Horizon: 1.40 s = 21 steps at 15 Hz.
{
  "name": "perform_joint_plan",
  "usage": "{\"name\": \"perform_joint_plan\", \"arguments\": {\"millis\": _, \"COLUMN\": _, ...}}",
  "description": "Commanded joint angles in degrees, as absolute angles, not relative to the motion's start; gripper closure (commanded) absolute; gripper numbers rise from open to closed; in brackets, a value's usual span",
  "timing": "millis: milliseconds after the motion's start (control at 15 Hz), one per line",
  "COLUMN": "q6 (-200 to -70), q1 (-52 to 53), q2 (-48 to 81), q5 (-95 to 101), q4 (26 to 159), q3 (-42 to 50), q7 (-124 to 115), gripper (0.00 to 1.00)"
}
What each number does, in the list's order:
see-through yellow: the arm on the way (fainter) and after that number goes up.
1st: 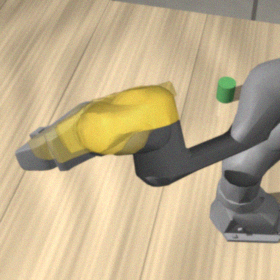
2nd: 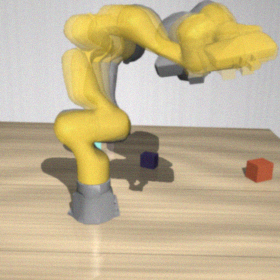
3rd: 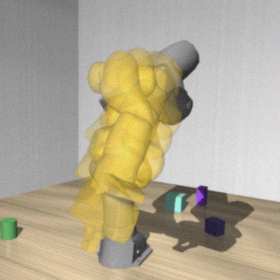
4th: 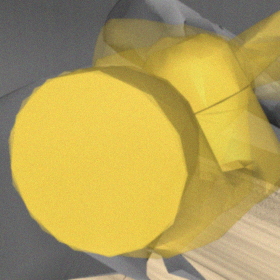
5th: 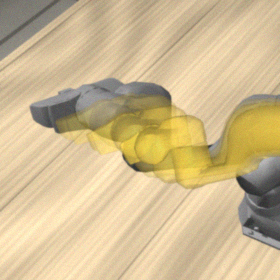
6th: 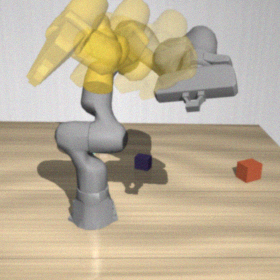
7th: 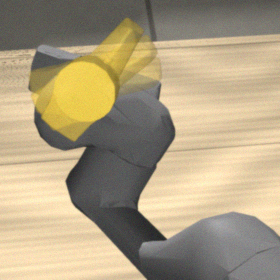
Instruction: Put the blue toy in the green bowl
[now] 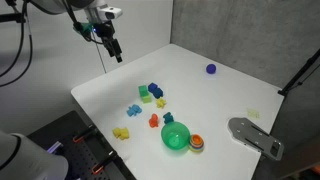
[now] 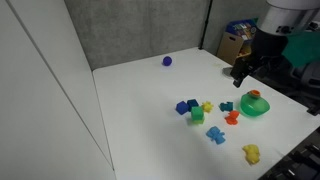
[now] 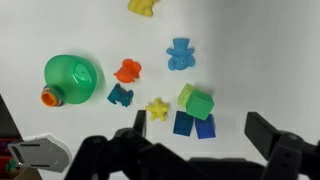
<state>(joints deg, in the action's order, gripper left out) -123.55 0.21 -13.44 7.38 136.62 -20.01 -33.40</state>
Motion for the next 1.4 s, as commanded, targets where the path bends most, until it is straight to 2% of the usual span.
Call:
{"name": "perform_joint_plan", "arguments": {"millis": 0, "q6": -123.4, "q1": 2.5, "q2": -13.3, "q5": 8.0, "q4": 136.5, "q3": -17.8, "q7": -33.8, "gripper": 0.00}}
{"name": "perform_joint_plan", "arguments": {"millis": 667, "q6": -129.1, "q1": 4.2, "q2": -7.9, "q5": 6.1, "q4": 138.3, "q3": -12.6, "q7": -27.0, "gripper": 0.00}}
{"name": "perform_joint_plan", "arguments": {"millis": 1333, "q6": -150.3, "q1": 4.5, "q2": 7.8, "q5": 9.9, "q4": 144.1, "q3": -7.0, "q7": -24.0, "gripper": 0.00}}
